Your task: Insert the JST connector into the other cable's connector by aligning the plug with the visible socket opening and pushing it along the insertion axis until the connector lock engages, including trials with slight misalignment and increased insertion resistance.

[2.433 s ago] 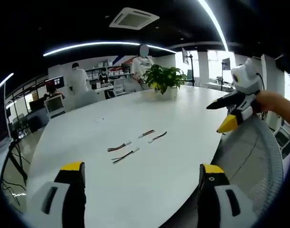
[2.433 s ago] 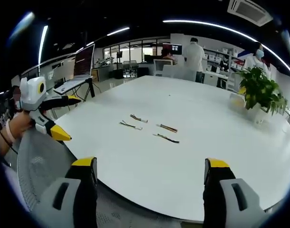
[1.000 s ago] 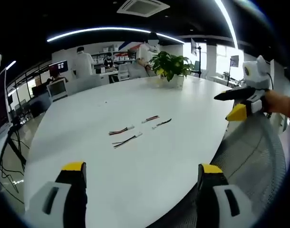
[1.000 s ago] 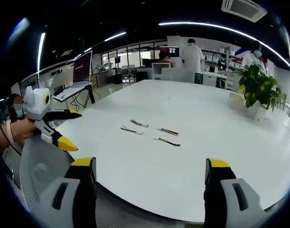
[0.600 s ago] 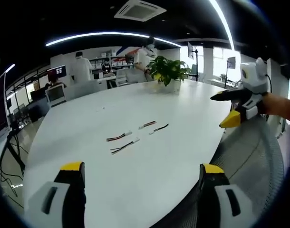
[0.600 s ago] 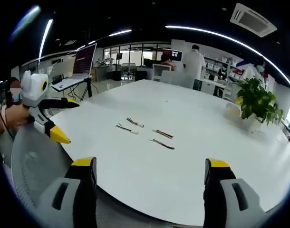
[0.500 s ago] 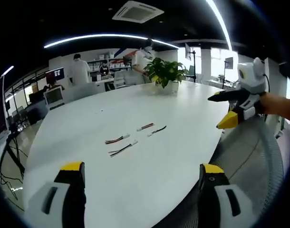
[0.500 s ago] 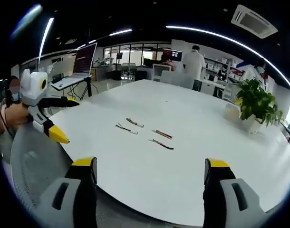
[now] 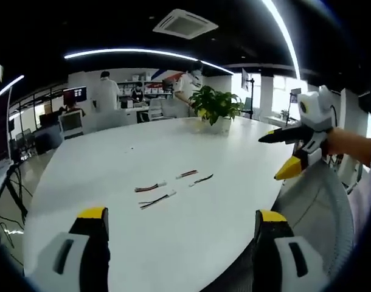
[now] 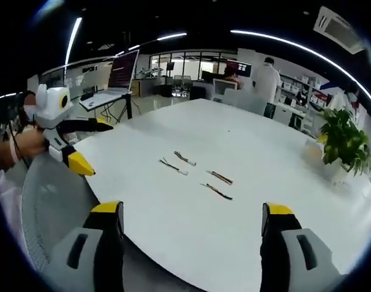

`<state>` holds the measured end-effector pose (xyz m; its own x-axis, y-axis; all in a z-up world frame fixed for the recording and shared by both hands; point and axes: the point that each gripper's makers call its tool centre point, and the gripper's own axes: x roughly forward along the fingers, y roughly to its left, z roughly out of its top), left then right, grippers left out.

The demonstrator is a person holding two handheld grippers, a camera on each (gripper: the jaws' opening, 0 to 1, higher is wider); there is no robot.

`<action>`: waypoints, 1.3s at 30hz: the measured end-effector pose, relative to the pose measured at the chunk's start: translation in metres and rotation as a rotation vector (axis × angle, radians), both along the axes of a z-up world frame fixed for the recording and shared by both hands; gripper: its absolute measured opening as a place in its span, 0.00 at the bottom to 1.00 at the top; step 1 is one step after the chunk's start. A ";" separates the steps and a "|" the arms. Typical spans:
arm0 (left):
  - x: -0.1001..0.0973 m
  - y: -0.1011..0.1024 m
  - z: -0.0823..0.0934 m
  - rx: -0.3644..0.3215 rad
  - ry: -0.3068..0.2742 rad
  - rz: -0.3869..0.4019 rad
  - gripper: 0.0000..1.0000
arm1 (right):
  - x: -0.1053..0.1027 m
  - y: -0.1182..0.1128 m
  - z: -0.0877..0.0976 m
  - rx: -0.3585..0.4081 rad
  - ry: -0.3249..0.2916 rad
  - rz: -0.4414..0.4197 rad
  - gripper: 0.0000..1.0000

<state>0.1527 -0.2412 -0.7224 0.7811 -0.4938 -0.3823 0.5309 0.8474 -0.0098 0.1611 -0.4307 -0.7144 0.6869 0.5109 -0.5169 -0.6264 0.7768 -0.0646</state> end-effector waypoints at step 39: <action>0.085 0.066 0.045 0.080 -0.135 -0.024 0.99 | 0.109 0.001 0.057 0.023 -0.165 0.281 0.76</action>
<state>0.2378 -0.1752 -0.6778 0.8163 -0.4854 -0.3131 0.5431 0.8295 0.1300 0.2701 -0.4300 -0.6577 0.5910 0.7025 -0.3965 -0.7989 0.5776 -0.1675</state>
